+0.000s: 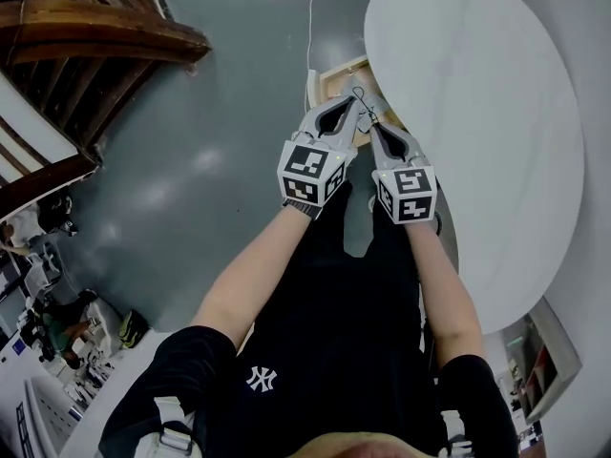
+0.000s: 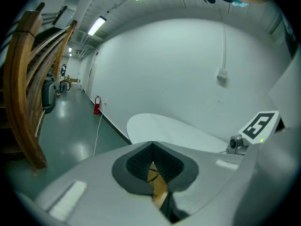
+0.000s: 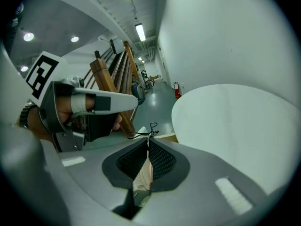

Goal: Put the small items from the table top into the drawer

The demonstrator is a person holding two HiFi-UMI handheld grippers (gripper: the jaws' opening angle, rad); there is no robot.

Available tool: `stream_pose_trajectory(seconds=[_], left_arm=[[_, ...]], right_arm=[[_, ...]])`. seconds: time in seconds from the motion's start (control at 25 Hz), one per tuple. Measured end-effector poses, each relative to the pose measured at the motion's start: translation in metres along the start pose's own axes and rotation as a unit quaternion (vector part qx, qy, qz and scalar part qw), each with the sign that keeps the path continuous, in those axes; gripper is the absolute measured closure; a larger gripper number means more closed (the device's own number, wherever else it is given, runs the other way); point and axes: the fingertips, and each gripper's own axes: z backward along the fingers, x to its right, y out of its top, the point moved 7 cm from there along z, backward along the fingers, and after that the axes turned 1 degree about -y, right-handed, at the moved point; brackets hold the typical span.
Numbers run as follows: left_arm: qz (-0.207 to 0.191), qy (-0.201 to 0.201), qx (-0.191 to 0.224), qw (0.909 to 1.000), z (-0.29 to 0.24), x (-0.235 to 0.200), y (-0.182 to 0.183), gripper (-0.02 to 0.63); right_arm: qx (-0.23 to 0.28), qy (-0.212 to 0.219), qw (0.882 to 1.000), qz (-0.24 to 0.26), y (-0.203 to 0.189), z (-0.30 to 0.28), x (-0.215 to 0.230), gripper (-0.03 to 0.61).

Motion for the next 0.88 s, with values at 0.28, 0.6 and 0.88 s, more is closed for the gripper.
stream_pose_trajectory(seconds=[0.28, 0.6, 0.88], left_arm=[[0.007, -0.004, -0.010, 0.9999, -0.001, -0.025, -0.016, 0.614], [0.013, -0.016, -0.018, 0.9996, -0.016, -0.044, -0.033, 0.614], [0.014, -0.023, -0.026, 0.9993, -0.026, -0.062, -0.044, 0.614]], right_arm=[[-0.029, -0.020, 0.999, 0.003, -0.025, -0.038, -0.002, 0.543], [-0.055, -0.047, 0.997, -0.003, -0.048, -0.077, 0.015, 0.543], [-0.089, -0.055, 0.995, -0.007, -0.066, -0.112, 0.023, 0.543]])
